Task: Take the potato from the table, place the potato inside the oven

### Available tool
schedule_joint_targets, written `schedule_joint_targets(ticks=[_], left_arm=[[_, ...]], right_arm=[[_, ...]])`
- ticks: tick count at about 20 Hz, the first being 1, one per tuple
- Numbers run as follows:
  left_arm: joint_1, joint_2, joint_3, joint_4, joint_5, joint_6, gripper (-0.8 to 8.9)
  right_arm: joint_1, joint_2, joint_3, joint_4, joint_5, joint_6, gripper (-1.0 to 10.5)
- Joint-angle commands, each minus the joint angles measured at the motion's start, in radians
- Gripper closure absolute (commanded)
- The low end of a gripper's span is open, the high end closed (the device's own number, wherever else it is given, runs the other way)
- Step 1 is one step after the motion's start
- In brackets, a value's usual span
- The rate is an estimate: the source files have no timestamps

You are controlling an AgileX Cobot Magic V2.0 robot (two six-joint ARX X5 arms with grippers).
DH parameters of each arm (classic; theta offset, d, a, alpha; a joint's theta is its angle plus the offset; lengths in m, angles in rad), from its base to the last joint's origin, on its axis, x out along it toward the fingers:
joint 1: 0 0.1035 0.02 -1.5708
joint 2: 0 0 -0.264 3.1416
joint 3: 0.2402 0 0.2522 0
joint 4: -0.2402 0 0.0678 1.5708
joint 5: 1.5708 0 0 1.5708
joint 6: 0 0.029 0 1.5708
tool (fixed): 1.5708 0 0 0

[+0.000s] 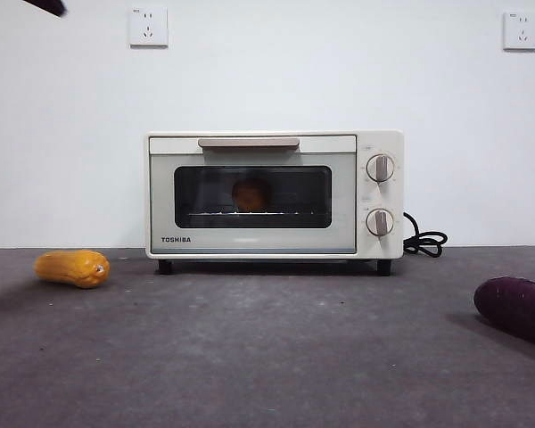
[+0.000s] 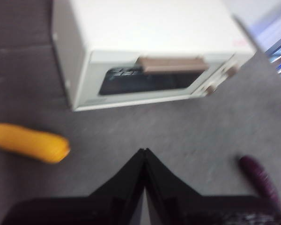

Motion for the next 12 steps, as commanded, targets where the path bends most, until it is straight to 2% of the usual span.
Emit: schedule_joint_targets(ticks=[1,9,12], left_arm=[[-0.002,-0.039,0.0,-0.046,-0.029,0.08,8.19],[-0.003,-0.168,0.0,-0.192,-0.016,0.071,8.18],[-0.002,-0.216,0.0,-0.305,-0.012,-0.031,8.18]], right_arm=[[0.002,-0.002,-0.005,-0.021,0.031,-0.007,9.5],[0.002,-0.002,-0.005,-0.021,0.037,-0.007,9.5],[0.002,-0.002,-0.005,-0.021,0.037,-0.007,9.5]])
